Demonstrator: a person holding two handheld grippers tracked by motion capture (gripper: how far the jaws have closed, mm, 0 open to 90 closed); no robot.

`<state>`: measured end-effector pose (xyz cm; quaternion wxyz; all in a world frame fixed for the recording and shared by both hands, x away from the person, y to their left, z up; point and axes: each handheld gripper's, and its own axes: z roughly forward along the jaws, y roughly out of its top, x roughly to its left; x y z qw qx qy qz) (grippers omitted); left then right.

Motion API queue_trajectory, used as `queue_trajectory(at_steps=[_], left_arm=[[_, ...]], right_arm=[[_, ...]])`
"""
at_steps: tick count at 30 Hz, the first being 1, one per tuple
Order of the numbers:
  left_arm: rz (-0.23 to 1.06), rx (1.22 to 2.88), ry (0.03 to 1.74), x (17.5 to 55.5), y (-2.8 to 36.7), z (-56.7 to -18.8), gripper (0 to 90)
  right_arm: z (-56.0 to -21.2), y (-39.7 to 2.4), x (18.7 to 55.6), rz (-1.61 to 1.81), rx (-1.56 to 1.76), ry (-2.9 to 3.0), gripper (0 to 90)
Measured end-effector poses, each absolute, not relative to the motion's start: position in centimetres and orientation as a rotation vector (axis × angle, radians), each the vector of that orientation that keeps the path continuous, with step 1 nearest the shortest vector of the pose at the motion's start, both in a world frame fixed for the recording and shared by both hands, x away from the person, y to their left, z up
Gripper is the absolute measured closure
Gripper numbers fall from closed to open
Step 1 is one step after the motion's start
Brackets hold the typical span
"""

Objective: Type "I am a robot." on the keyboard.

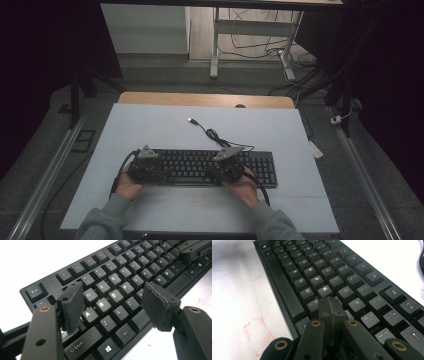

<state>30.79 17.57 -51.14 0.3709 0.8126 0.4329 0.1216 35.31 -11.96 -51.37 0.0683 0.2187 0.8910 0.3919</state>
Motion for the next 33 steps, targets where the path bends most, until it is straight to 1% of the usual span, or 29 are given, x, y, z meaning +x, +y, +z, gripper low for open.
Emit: queue_trajectory(at_steps=[10, 17, 20, 23, 27, 33], left_arm=[[0.311, 2.086, 1.111, 30.8, 17.5, -51.2, 34.2], [0.317, 2.083, 1.113, 30.7, 17.6, -51.1, 34.2], [0.32, 2.082, 1.115, 30.7, 17.6, -51.1, 34.2], [0.324, 2.08, 1.117, 30.7, 17.6, -51.1, 34.2], [0.326, 2.084, 1.114, 30.7, 17.5, -51.1, 34.1], [0.329, 2.082, 1.109, 30.7, 17.6, -51.1, 34.0]], right_arm=[[-51.1, -11.8, 34.9, 1.155, 0.611, 2.654, 89.7], [-50.0, -13.6, 34.8, 1.221, 0.643, 2.572, 89.3], [-49.9, -14.4, 34.9, 1.219, 0.684, 2.533, 72.2], [-49.9, -15.3, 34.7, 1.208, 0.696, 2.495, 61.2], [-49.7, -16.6, 34.5, 1.209, 0.727, 2.452, 53.7], [-49.4, -18.2, 34.5, 1.224, 0.743, 2.422, 49.1]])
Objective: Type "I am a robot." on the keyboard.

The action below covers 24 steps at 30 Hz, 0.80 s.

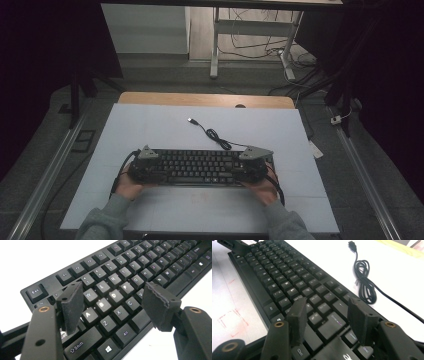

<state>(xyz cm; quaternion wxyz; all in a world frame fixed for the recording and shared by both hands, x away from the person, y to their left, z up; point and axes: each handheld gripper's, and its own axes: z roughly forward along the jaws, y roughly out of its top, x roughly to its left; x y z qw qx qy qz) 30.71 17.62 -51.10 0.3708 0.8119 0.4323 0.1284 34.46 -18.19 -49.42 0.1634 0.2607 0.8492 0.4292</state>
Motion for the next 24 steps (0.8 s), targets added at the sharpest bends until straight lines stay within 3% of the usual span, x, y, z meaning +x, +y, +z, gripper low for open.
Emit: queue_trajectory(at_steps=[14, 24], left_arm=[[0.358, 2.044, 1.135, 29.4, 19.2, -51.1, 34.2], [0.378, 2.021, 1.152, 27.3, 21.4, -51.4, 34.2]], right_arm=[[-49.5, -21.3, 33.7, 1.217, 0.774, 2.389, 46.8], [-49.9, -25.8, 31.9, 1.175, 0.833, 2.343, 46.0]])
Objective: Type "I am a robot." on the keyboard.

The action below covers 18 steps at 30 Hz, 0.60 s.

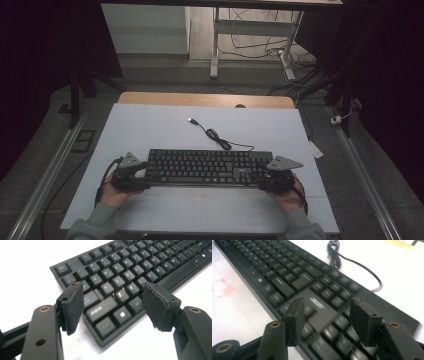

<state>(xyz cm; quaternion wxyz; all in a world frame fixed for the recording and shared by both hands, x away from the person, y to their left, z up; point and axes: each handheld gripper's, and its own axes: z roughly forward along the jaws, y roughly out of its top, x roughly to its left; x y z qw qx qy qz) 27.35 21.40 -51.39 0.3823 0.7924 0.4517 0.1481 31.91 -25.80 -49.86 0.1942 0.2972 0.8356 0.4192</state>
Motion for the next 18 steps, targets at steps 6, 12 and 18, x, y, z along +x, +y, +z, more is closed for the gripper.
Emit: queue_trajectory(at_steps=[6, 12, 18], left_arm=[[0.397, 2.013, 1.154, 26.1, 22.5, -51.5, 34.2], [0.4, 2.007, 1.159, 25.7, 23.0, -51.8, 34.2], [0.407, 2.015, 1.141, 25.7, 22.6, -51.9, 34.1]], right_arm=[[-50.2, -29.1, 30.6, 1.157, 0.878, 2.31, 45.3], [-50.6, -31.0, 29.6, 1.161, 0.896, 2.309, 44.5], [-50.6, -31.1, 29.7, 1.189, 0.883, 2.298, 44.3]])
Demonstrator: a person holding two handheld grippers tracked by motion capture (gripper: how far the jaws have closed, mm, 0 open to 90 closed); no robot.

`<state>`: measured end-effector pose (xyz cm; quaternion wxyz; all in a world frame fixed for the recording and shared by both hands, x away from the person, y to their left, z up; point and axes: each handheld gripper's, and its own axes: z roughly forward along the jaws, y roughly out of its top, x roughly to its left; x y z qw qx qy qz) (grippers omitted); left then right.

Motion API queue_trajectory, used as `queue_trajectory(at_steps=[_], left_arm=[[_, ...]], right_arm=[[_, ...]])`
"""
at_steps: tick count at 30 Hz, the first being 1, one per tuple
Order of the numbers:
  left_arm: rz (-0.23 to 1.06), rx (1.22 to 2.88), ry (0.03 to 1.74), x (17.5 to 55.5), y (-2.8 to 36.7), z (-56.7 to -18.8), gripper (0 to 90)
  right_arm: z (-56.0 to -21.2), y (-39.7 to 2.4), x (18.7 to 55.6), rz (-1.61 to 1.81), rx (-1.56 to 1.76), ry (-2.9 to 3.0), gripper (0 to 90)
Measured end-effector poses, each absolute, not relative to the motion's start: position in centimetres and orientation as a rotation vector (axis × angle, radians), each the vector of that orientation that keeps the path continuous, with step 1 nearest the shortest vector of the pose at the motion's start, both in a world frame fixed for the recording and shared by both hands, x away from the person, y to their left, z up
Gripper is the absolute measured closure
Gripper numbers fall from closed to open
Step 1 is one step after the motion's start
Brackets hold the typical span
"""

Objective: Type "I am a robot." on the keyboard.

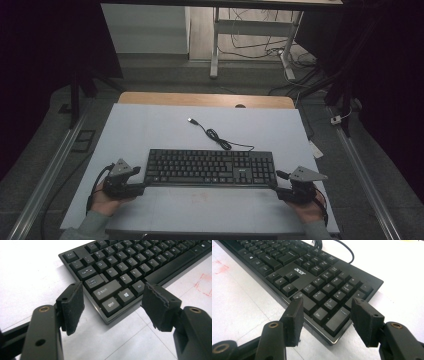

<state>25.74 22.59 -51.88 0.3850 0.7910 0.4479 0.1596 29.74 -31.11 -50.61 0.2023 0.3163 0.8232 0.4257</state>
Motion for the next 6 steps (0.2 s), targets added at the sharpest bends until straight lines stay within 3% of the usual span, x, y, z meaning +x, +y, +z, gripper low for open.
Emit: queue_trajectory(at_steps=[6], left_arm=[[0.415, 2.018, 1.139, 25.76, 22.56, -51.92, 34.0]], right_arm=[[-50.47, -31.03, 29.82, 1.191, 0.872, 2.3, 44.2]])
